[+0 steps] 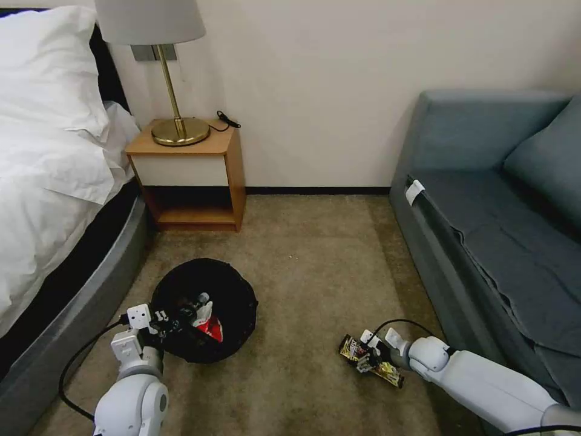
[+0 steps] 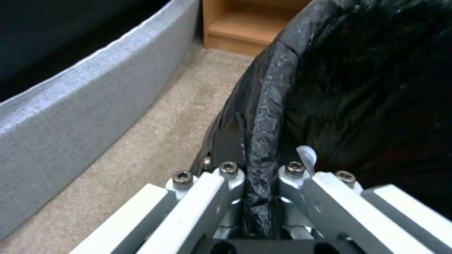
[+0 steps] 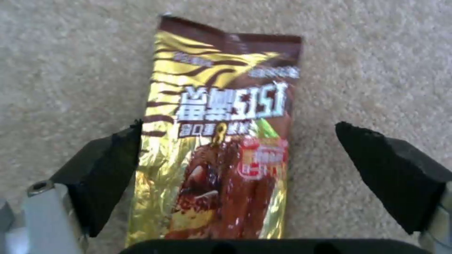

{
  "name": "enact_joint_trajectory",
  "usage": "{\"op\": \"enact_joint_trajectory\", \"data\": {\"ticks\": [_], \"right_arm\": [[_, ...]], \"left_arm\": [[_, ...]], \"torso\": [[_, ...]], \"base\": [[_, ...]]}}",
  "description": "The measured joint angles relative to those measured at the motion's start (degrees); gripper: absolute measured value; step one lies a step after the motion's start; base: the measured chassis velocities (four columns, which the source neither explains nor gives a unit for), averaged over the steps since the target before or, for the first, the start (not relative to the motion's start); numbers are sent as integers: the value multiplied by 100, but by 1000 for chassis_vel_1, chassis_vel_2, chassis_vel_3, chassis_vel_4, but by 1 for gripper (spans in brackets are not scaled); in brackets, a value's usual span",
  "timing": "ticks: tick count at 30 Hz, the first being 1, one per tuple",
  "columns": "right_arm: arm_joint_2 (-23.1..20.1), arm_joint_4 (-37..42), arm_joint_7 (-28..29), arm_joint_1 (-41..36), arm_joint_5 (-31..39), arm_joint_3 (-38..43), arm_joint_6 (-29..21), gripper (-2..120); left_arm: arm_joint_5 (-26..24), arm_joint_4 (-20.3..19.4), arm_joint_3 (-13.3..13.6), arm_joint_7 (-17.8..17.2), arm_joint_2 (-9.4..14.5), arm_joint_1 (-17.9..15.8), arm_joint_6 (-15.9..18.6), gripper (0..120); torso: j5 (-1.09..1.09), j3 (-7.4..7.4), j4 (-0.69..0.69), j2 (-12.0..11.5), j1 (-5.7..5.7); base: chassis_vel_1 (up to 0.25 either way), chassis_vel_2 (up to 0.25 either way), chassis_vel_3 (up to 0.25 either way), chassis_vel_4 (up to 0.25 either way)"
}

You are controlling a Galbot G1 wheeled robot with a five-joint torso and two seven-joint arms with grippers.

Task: Pick up the trash bin, then pick up the garbage on the floor and place it into the trash bin.

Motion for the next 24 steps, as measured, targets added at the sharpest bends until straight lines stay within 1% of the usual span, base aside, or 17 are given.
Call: {"op": "enact_joint_trajectory", "data": {"ticks": [3, 12, 13, 14, 17, 18, 22, 23, 24], "right_arm": [[61, -130, -15, 15, -23, 30, 66, 100], [57, -130, 0, -40, -42, 83, 128, 99], [55, -123, 0, -50, -43, 88, 141, 96], [55, -123, 0, -50, -43, 88, 141, 96], [51, -102, -6, -87, -43, 101, 194, 87], [51, -102, -6, -87, -43, 101, 194, 87], [42, -88, -7, -112, -46, 125, 229, 74], [42, -88, -7, -112, -46, 125, 229, 74], [38, -86, -8, -114, -47, 130, 234, 72]], "left_arm": [[-7, 0, -8, 1, 15, 6, 0, 3], [-12, 22, -8, 0, 12, -9, 0, 3], [-11, 26, -6, 0, 10, -9, -1, 3], [-11, 26, -6, 0, 10, -9, -1, 3], [-10, 27, -3, 1, 11, -9, -6, 3], [-10, 27, -3, 1, 11, -9, -6, 3], [-9, 26, -9, 1, 20, -9, -10, 3], [-9, 26, -9, 1, 20, -9, -10, 3], [-10, 27, -9, 1, 20, -9, -11, 3]], "torso": [[0, 0, 0, 0, 0], [0, 0, 0, 0, 0], [-2, 0, 0, 0, 0], [-2, 0, 0, 0, 0], [-5, 0, -3, 1, 0], [-5, 0, -3, 1, 0], [-1, -1, -1, 1, 0], [-1, -1, -1, 1, 0], [1, -1, 0, 1, 0]], "base": [[0, 0, 0, 0], [0, 0, 0, 0], [0, 0, 0, 0], [0, 0, 0, 0], [0, 0, 0, 0], [0, 0, 0, 0], [0, 0, 0, 0], [0, 0, 0, 0], [0, 0, 0, 0]]}}
